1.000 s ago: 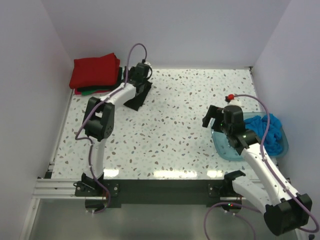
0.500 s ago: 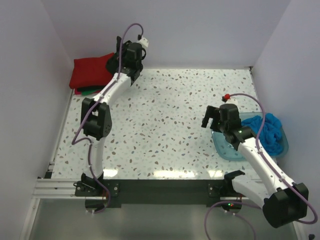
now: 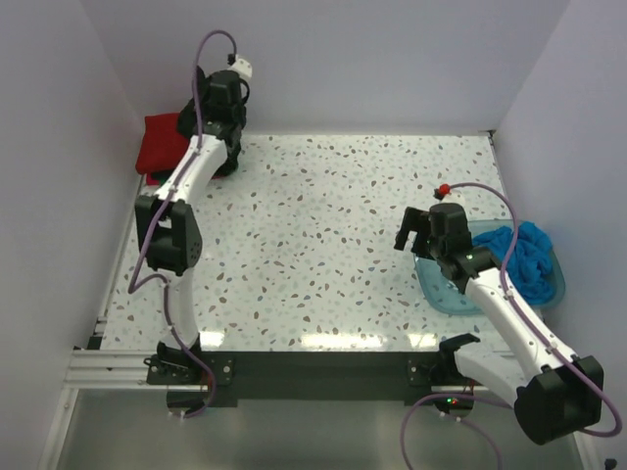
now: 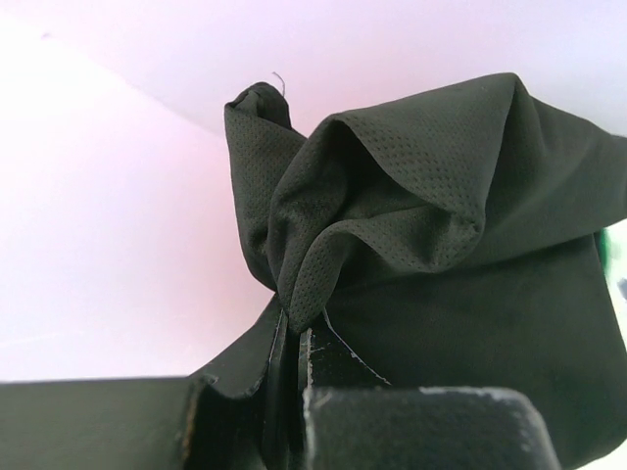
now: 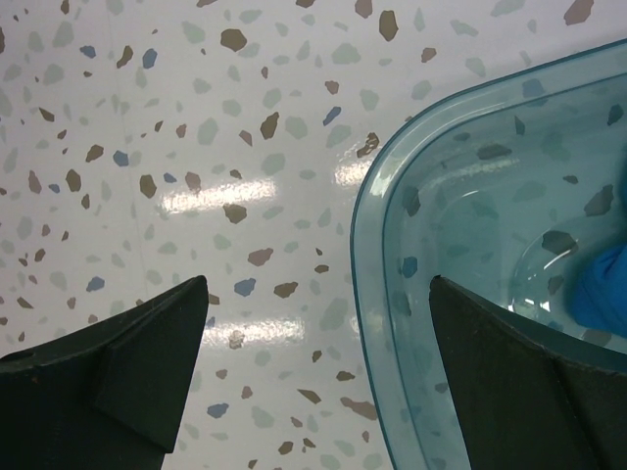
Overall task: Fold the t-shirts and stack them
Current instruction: Neatly place the folded tshirt to the corner
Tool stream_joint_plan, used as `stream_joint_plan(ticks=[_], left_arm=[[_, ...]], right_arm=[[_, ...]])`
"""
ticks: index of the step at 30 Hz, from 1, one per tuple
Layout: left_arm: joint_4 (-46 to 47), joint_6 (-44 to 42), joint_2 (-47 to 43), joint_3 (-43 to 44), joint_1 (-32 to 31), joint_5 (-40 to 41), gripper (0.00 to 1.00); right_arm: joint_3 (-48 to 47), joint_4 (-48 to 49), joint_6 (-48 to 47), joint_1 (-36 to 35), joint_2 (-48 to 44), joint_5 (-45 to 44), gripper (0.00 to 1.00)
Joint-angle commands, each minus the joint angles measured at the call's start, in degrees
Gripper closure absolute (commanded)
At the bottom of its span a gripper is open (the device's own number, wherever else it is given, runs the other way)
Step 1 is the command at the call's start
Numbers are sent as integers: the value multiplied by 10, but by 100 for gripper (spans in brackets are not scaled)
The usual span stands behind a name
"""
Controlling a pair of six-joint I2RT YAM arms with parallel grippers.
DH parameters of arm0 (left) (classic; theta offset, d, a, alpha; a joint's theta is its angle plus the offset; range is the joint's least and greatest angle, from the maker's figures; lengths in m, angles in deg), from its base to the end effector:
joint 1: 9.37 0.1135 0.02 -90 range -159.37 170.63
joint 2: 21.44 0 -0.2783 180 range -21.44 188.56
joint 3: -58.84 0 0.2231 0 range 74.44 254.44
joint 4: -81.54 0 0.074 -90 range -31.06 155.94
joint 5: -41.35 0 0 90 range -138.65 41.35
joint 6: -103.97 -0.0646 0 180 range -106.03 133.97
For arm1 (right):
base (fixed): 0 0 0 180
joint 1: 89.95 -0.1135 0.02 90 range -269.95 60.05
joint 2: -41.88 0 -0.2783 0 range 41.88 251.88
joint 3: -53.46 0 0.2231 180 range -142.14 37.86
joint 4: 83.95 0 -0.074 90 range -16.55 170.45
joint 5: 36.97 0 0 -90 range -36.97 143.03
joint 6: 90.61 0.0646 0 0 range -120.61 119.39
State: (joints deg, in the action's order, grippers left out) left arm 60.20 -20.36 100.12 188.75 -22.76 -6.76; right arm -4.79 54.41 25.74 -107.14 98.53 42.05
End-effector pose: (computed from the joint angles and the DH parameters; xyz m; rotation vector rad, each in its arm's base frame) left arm 0.5016 -0.0751 0.3556 0.2207 1.8176 0.9125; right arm 0.1901 0.0459 0.2638 0.2812 2.2437 0.1887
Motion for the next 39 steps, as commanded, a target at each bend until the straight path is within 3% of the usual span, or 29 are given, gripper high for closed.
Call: stream_joint_plan(ticks=[1,27,31,33,34,36,37,39], left_arm=[[-3,42,-58,25,24,-22,100],[-96,193,79,87,183,-183,100],[-103,211,97,94,202,-209,96],[-104,217,102,98,209,-217,82],[-105,219,101,100,213,-222,51],[-105,232,100,103,216,-210,23],[-103,237,99,108,216,-200,2],[-98,254,98,114,218,-161,0]], right_arm=[[-13,15,6,1,6,-6,1],[-56,27,17,1,87,-11,1],[-59,22,22,1,96,-14,1],[-65,22,23,1,99,-11,1],[-66,22,24,1,99,-6,1],[-67,24,26,1,97,-4,1],[-66,23,26,1,95,-4,1],[-67,21,27,1,95,-5,1]])
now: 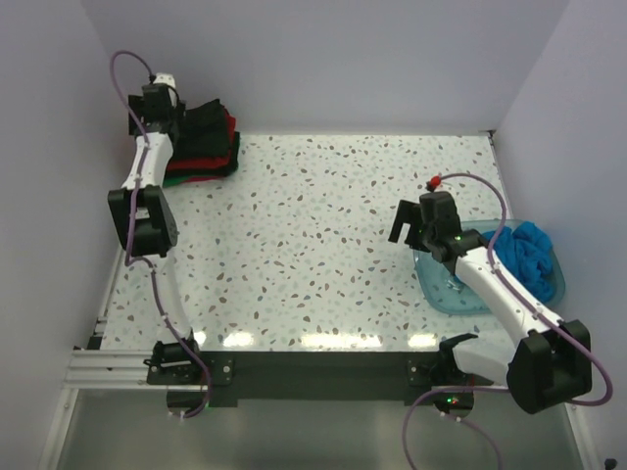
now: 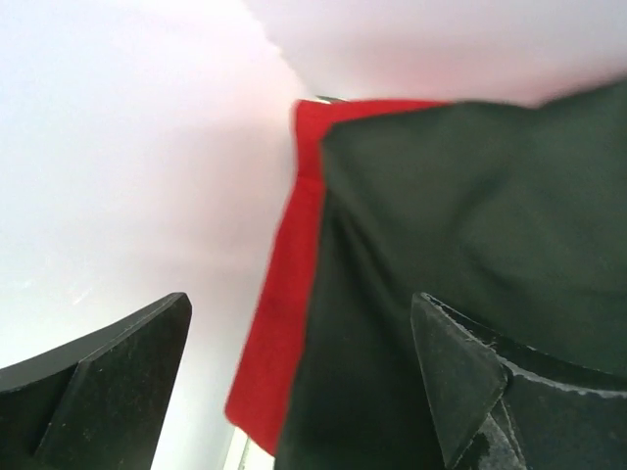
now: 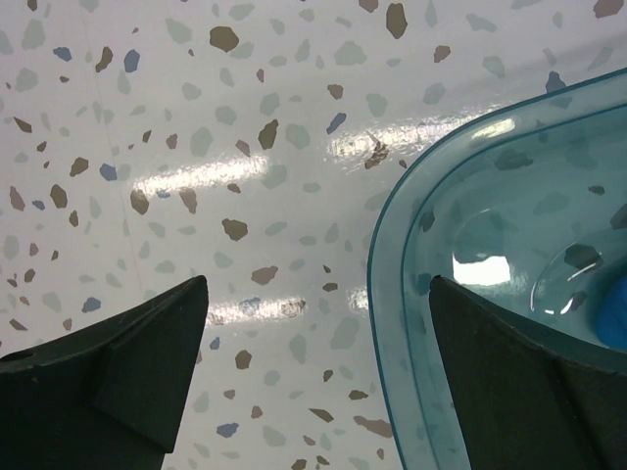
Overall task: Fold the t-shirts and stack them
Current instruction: Neatly place the folded tshirt to the corner
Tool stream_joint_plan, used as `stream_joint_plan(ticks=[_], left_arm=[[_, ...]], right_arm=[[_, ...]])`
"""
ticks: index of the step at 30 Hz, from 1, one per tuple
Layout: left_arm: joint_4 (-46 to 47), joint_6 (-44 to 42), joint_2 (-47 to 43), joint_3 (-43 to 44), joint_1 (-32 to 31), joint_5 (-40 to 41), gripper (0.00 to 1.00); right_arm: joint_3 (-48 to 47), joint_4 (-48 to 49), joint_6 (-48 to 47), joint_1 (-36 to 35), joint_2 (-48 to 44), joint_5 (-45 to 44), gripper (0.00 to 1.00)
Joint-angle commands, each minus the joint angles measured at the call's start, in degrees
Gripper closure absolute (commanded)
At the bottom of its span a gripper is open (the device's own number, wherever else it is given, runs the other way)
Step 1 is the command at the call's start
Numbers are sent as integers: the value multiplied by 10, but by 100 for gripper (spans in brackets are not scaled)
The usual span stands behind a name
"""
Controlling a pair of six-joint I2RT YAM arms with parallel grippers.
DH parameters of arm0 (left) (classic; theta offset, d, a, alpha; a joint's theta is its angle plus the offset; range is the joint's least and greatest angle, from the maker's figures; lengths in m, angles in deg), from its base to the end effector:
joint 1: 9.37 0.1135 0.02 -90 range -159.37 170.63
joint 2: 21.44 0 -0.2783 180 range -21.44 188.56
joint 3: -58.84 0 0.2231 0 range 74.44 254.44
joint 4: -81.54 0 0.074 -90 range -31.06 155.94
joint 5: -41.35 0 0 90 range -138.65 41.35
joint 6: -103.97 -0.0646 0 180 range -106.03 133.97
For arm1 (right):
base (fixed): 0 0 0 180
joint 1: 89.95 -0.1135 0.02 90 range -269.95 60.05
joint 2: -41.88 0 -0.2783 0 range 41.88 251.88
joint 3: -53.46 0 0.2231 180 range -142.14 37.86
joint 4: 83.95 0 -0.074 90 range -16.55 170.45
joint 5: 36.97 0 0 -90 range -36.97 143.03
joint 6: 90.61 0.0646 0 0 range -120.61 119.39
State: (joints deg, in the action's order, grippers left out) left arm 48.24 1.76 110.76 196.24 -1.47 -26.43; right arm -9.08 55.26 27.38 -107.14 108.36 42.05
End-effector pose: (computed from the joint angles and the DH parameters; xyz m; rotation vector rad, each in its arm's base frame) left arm 0.5386 0.0994 0.2769 -0.1653 2.0717 0.6152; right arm 0.2225 0.0560 0.2566 0.3133 2.3185 0.1670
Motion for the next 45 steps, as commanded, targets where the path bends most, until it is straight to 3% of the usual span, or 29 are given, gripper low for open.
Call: stream_joint_plan(ticks=[1,4,8,12,15,18,20,22,23,26,27,30,36,45], left_arm=[[21,43,-11,47,5,53,0],[19,81,-19,63,5,106,0],[-44,143,-56,82,6,93,0],[-108,219,-122,73,-2,-18,0],[-139,266,-196,21,-24,-38,0],[-157,326,-288,-78,-43,-105,0],[-123,357,-379,-210,-61,-132,0],[-96,379,-440,-348,-124,-104,0],[-93,414,-491,-387,-150,-50,0],[-102,469,-574,-544,-226,-59,0],[-108,481,-593,-545,-241,-53,0],[-141,531,-665,-663,-305,-5,0],[-193,572,-752,-784,-323,8,0],[-197,575,-802,-820,-323,0,0]], right_arm=[[-25,11,10,1,-5,-5,2],[-27,5,8,1,-9,-10,2],[-39,-21,8,1,-22,-24,1],[-40,-29,9,1,-55,-21,1],[-32,-37,16,1,-78,-10,1],[-19,-49,17,1,-96,1,1],[-5,-48,3,1,-119,14,1],[4,-50,-2,1,-136,28,1],[13,-54,-6,1,-150,28,1],[23,-75,-12,0,-178,33,1],[27,-79,-14,0,-186,39,1],[55,-74,-15,0,-223,84,1],[112,-74,-5,0,-285,107,1],[141,-71,9,0,-304,109,1]])
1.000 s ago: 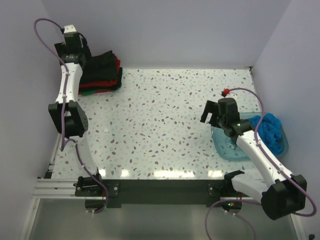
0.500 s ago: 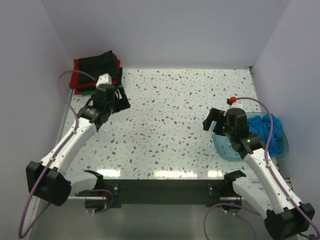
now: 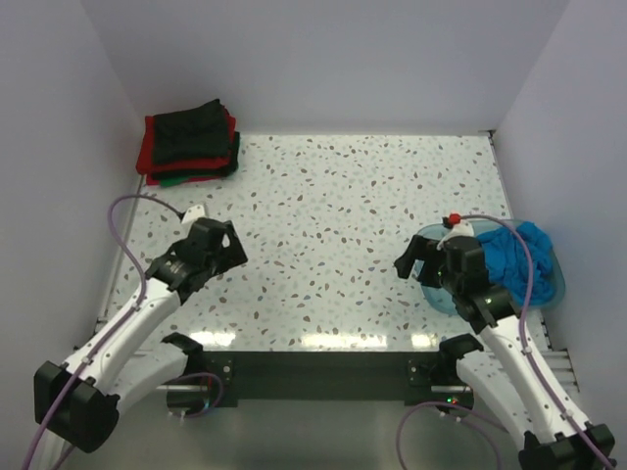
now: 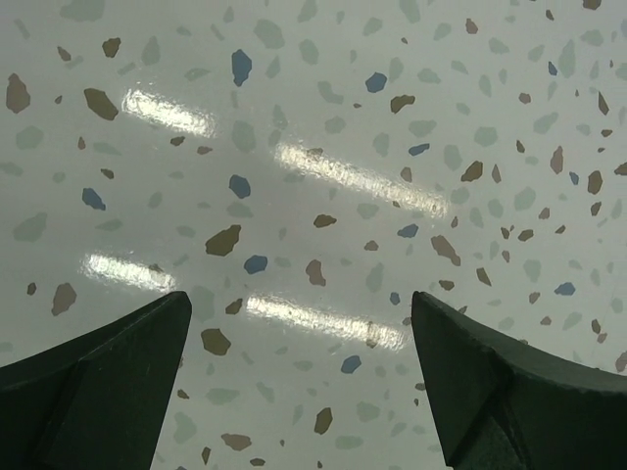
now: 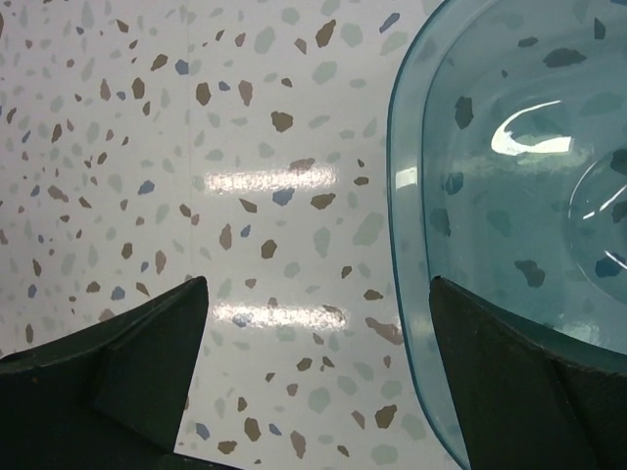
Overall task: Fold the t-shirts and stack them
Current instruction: Neatly place the folded tshirt to the corner
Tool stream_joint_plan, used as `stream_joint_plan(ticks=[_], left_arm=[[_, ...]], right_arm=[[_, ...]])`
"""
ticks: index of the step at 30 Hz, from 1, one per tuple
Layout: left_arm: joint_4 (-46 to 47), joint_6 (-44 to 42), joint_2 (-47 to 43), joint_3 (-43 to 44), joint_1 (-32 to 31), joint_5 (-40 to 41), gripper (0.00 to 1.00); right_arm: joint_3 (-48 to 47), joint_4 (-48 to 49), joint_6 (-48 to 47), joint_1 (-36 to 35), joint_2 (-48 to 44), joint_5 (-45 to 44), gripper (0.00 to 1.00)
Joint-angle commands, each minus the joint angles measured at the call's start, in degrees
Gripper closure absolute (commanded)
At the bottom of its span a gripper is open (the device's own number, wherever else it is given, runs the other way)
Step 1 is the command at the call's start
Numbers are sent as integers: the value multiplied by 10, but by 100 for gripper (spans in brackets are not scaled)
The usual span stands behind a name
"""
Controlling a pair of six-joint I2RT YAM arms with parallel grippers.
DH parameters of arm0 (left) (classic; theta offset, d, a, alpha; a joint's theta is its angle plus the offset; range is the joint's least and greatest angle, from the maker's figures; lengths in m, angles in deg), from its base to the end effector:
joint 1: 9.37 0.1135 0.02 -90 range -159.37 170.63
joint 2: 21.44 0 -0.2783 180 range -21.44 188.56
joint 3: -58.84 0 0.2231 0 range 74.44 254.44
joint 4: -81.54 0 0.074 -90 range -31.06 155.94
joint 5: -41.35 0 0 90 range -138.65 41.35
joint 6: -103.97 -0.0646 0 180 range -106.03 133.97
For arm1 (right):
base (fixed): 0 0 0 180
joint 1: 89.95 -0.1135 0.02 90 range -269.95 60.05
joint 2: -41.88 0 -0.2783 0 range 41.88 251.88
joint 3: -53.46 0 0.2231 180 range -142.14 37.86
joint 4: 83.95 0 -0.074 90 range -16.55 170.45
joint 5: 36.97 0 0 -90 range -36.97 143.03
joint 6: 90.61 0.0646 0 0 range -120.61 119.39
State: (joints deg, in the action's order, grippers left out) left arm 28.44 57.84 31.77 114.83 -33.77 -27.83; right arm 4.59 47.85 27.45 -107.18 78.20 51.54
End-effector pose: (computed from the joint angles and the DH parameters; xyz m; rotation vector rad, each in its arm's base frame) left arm 0.1570 -0.0460 0.2438 -0.5560 2.3110 -0.1195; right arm 0.1210 0.0358 0.2460 0.2246 2.2123 0.4128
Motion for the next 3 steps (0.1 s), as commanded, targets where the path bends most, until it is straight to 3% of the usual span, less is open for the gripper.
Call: stream_joint_plan(ticks=[1,3], left_arm=[[-4,13,-12,-6,0,18,0],[-13,16,-10,-1,0,31,0]], right_arm=[[4,3,10,0,-2,13,1],[3,5,12,-1,1,14,1]])
